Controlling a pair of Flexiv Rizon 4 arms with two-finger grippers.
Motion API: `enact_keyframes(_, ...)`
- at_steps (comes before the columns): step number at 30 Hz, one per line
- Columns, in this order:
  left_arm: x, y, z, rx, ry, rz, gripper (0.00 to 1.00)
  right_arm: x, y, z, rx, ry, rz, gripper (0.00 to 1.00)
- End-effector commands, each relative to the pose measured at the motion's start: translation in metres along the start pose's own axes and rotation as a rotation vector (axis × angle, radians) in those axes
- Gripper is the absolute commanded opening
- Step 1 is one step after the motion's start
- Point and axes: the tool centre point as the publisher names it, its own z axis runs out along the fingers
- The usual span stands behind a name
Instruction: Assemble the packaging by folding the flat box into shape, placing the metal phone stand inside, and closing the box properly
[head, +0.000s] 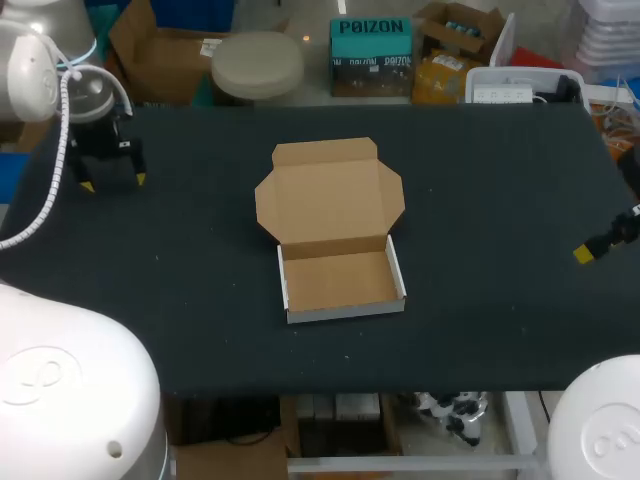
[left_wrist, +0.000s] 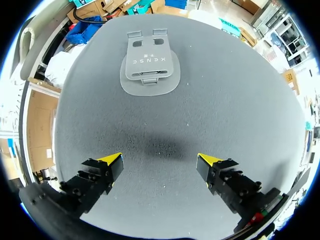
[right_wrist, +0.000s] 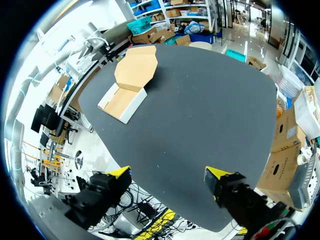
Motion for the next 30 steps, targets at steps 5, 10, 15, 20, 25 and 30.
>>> enact_keyframes(5, 0.000, -0.012, 0.005, 0.006, -0.019, -0.001, 1.00, 0.000, 0.000, -0.002, 0.003, 0.002, 0.001, 1.00)
enact_keyframes(10, -0.002, -0.023, 0.006, 0.008, -0.023, -0.010, 1.00, 0.000, 0.000, -0.002, 0.003, 0.002, 0.001, 1.00)
enact_keyframes(15, -0.004, -0.034, 0.009, 0.000, -0.016, -0.015, 1.00, 0.000, 0.000, -0.002, 0.003, 0.002, 0.001, 1.00)
enact_keyframes(20, -0.006, -0.045, 0.012, -0.009, -0.005, -0.024, 1.00, 0.000, 0.000, -0.002, 0.003, 0.002, 0.001, 1.00)
enact_keyframes(25, -0.006, -0.051, 0.015, -0.015, -0.001, -0.029, 1.00, 0.000, 0.000, -0.002, 0.003, 0.002, 0.001, 1.00)
enact_keyframes(30, -0.007, -0.058, 0.017, -0.021, -0.002, -0.031, 1.00, 0.000, 0.000, -0.002, 0.003, 0.002, 0.001, 1.00)
